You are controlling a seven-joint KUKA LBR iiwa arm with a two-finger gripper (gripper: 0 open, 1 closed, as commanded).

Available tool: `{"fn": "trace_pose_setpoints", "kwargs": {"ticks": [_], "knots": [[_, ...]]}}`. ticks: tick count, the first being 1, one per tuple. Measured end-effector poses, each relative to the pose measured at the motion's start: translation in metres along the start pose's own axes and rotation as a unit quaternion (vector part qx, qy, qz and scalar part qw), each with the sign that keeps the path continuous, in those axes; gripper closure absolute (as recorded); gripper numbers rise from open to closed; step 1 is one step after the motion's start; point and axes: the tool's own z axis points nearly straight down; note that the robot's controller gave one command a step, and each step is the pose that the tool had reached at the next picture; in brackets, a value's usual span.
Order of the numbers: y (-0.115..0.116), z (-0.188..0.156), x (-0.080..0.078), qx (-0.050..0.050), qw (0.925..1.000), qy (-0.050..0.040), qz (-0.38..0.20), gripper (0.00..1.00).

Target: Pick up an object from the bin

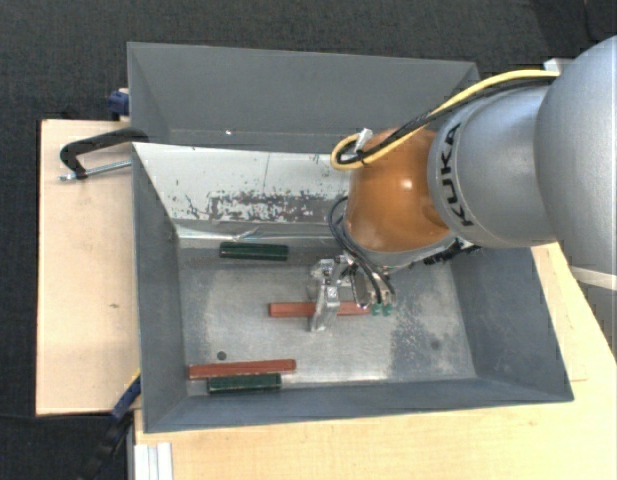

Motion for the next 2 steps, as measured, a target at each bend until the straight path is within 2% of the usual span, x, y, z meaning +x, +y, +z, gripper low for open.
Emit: {"fn": "trace_pose_setpoints", "kwargs": {"ticks": [1,2], "knots": [[0.000,-0.019,0.002,0.000,1.0000,0.0020,0.000,1.00],[0.000,-0.038,-0.001,0.000,1.0000,-0.0022,0.000,1.00]]}}
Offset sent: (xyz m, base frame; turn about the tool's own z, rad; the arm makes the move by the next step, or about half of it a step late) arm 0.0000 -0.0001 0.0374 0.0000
